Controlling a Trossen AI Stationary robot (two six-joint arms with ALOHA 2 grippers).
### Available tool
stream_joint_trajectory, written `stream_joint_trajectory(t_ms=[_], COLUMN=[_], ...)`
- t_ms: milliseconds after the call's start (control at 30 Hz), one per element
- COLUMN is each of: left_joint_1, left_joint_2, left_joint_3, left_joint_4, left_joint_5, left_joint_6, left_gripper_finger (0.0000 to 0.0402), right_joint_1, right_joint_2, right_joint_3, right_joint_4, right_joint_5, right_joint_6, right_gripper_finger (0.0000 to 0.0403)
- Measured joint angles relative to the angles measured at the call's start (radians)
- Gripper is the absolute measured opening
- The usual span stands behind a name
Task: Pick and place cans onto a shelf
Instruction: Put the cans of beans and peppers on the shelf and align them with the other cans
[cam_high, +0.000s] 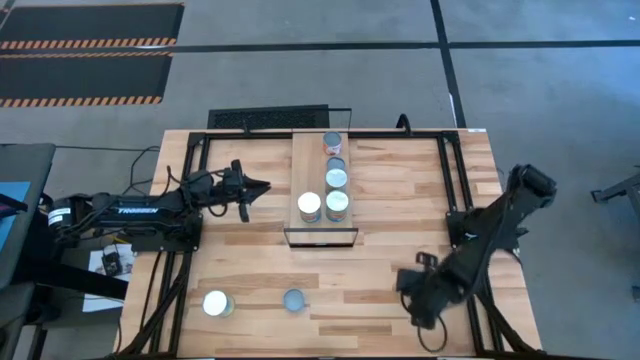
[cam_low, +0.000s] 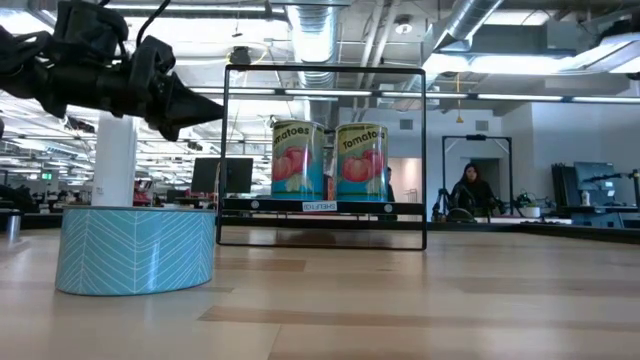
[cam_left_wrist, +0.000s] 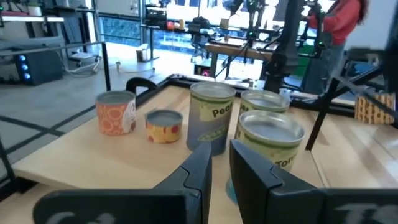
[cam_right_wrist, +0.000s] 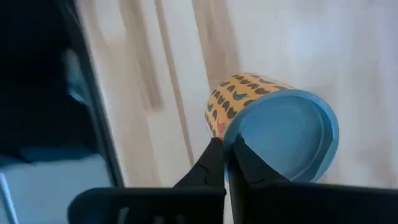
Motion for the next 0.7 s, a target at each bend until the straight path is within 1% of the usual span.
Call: stream_joint_trajectory(t_ms=[100, 267, 367, 467, 600, 700], left_joint_1=[0.002, 0.003, 0.002, 0.002, 0.003, 0.003], left_joint_2=[0.0, 0.0, 0.001, 0.002, 0.002, 0.002], left_joint_3=[0.004, 0.004, 0.004, 0.004, 0.004, 0.004], left_joint_4=[0.008, 0.008, 0.006, -0.013, -0.05, -0.078], left_joint_5=[0.005, 0.021, 0.035, 0.04, 0.04, 0.025], left_joint_6=[0.001, -0.008, -0.042, -0.036, -0.002, 0.019], left_gripper_finger=[0.0045, 0.0045, 0.0045, 0.0045, 0.0045, 0.0045], right_joint_1=[-0.082, -0.249, -0.387, -0.543, -0.776, -0.935], right_joint_2=[-0.055, -0.1, -0.098, -0.075, 0.001, 0.113], right_joint_3=[0.058, 0.197, 0.291, 0.379, 0.49, 0.585], right_joint_4=[-0.023, -0.166, -0.223, -0.218, -0.154, -0.086], right_joint_5=[0.049, 0.137, 0.192, 0.214, 0.196, 0.107], right_joint_6=[-0.112, -0.259, -0.394, -0.571, -0.847, -1.064], right_gripper_finger=[0.0007, 0.0013, 0.001, 0.0008, 0.0009, 0.0009])
